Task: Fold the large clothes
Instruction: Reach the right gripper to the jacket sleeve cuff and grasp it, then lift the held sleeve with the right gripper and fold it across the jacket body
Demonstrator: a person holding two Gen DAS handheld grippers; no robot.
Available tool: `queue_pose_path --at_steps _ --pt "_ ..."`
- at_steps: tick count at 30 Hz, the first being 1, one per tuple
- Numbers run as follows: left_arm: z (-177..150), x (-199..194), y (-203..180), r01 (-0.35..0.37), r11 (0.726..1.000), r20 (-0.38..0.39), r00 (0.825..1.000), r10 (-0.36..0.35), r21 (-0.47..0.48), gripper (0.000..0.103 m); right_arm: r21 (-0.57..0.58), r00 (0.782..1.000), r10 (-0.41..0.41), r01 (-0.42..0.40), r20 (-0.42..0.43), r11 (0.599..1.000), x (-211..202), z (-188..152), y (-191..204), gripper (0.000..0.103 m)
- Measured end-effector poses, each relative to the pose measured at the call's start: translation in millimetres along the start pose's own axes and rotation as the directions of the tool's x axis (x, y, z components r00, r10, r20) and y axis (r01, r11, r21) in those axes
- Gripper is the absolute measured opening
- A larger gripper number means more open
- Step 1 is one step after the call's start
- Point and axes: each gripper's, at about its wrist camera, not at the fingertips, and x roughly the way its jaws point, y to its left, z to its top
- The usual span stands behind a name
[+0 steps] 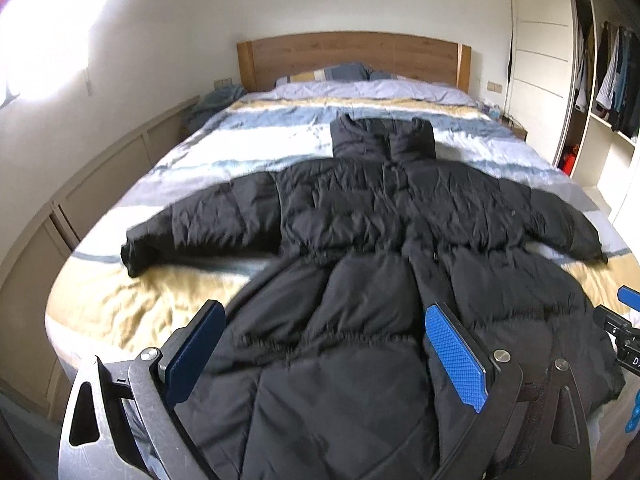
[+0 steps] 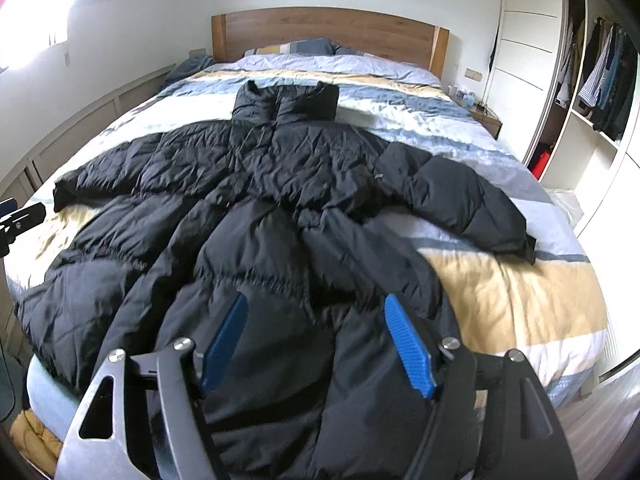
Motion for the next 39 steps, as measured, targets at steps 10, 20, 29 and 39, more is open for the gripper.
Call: queue_pose_path --at_steps 10,20,29,39 --pt "35.9 17.4 -4.2 -0.022 1.000 0.020 1.000 0.022 0.015 0.099 0.109 0.999 -0.039 0.038 0.009 0.993 24.4 31.2 -51.4 0.070" --pt "61.7 52.0 -16.1 -0.019 1.000 0.021 1.000 0.019 0.017 0.099 0.293 0.998 -0.039 0.050 -0.043 0.955 76.6 41.5 -124.0 0.071" --pt "56.5 96.0 -28.0 0.037 0.999 -0.078 0.996 -0.034 0.029 0.099 0.555 0.996 0.058 -0.013 -0.063 0.832 140.6 17.3 -197.5 0.071" --pt "45.0 125.2 -28.0 0.104 0.995 -0.172 0.980 -0.102 0.006 0.099 0.842 0.983 0.170 -0.146 0.066 0.519 209.9 -26.9 -274.4 0.074"
